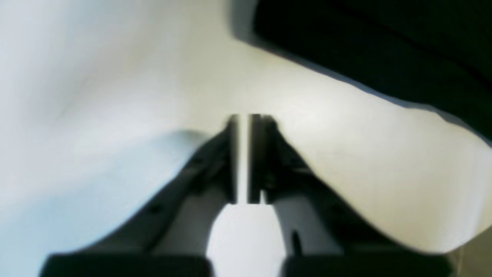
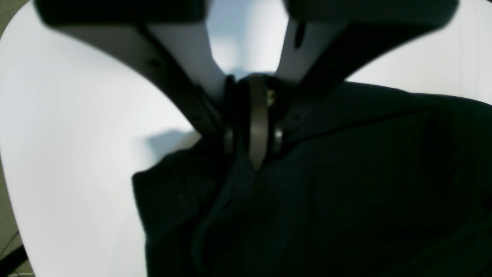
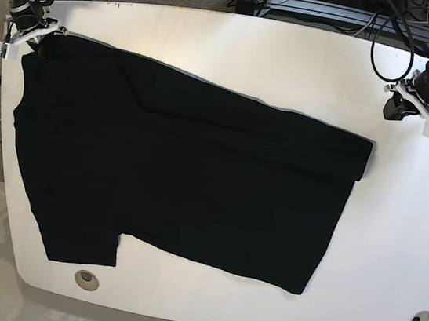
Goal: Fold the T-shirt properly
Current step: 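Move the left gripper inward along the shirt edge and grasp it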
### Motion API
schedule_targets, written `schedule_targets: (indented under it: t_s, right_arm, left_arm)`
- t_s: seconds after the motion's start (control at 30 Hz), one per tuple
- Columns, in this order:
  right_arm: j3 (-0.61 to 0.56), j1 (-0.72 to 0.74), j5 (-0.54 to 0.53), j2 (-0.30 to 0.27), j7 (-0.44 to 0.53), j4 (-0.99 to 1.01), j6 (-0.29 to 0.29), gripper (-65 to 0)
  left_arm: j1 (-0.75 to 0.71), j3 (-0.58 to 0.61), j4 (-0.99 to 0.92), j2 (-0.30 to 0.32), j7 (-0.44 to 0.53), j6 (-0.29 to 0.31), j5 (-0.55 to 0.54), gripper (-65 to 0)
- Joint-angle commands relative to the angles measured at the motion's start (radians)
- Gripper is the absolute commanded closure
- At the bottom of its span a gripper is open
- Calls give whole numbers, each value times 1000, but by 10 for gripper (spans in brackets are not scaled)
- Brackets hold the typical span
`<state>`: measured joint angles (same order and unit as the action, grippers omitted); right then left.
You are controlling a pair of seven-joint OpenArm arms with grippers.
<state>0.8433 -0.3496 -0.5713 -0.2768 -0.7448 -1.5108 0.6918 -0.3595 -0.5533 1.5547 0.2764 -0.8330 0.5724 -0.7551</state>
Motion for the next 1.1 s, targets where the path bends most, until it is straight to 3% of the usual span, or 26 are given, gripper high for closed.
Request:
schedule_targets:
  t_s: [0.0,0.43,0.67,0.83,1.07]
  right_arm:
    - [7,2,-24,-21,19,-20,6,0]
    - [5,10,-15,-17,28,-21,6,0]
    - [7,10,-15,-17,31,-19,6,0]
    - [6,9,-14,-17,29,-14,6,0]
    - [7,10,-14,-17,33,-13,6,0]
  left_arm:
    - [-11,27,23,6,21,0,8,0]
    - [7,226,-13,19,102,-34,102,0]
    - [31,227,-40,22,108,-41,88,0]
    - [68,173,-48,10,79,-20,50,-167]
    - [105,155,-52,11,48,-16,26,-255]
